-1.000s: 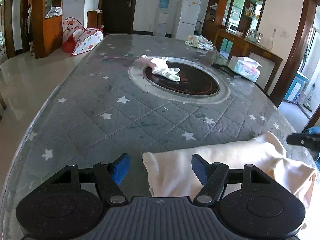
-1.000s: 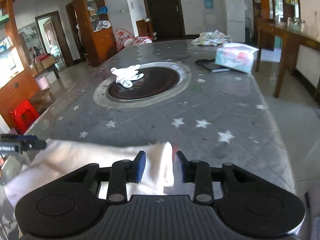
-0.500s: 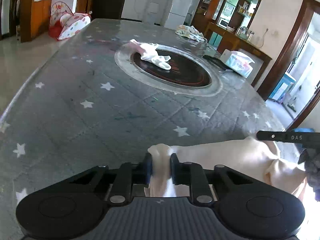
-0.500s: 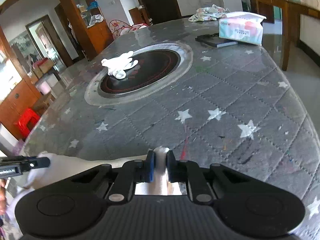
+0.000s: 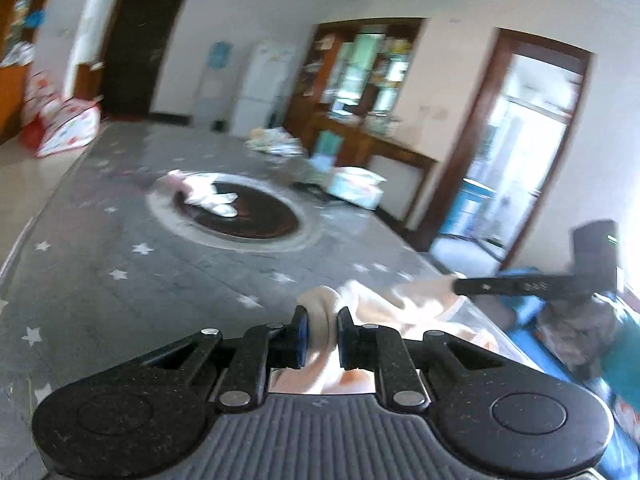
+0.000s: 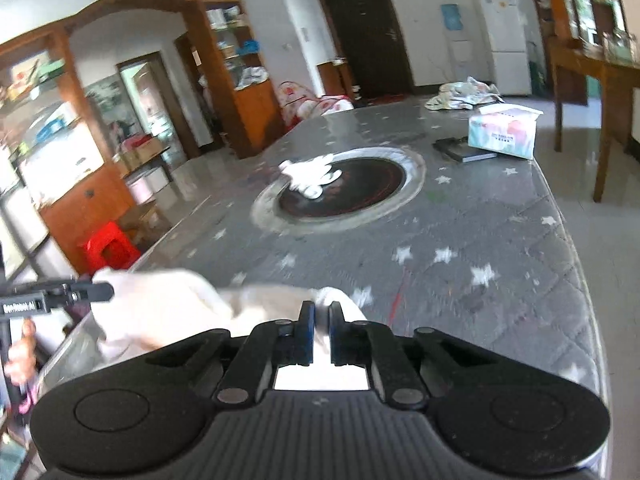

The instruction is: Fold clothes

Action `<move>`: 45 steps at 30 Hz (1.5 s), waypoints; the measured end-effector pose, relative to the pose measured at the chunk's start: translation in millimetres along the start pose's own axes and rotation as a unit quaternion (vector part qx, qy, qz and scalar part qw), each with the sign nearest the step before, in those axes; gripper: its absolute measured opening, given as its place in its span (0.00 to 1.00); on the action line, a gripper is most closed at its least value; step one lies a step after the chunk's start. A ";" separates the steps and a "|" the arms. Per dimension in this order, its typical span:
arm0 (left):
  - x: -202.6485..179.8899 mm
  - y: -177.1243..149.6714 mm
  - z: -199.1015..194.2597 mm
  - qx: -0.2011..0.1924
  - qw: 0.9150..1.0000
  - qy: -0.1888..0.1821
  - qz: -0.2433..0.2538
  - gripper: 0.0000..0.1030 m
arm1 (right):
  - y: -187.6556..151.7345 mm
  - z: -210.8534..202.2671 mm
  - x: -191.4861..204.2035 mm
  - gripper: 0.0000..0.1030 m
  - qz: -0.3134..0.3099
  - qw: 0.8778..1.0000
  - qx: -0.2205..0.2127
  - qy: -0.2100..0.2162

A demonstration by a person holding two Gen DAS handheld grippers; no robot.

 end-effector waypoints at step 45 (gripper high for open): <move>-6.1 -24.3 1.0 0.061 0.997 0.052 0.017 0.06 | -6.6 -0.7 4.6 0.07 -0.052 0.997 0.035 -0.035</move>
Point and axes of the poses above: each gripper's, at about its wrist camera, not at the fingertips, and z roughly the way its jaws point, x to its left, y to its top, the point moved 1 cm from there along z, roughly the way its jaws point, and after that the axes turned 7 degrees about x, right-handed, at the moved point
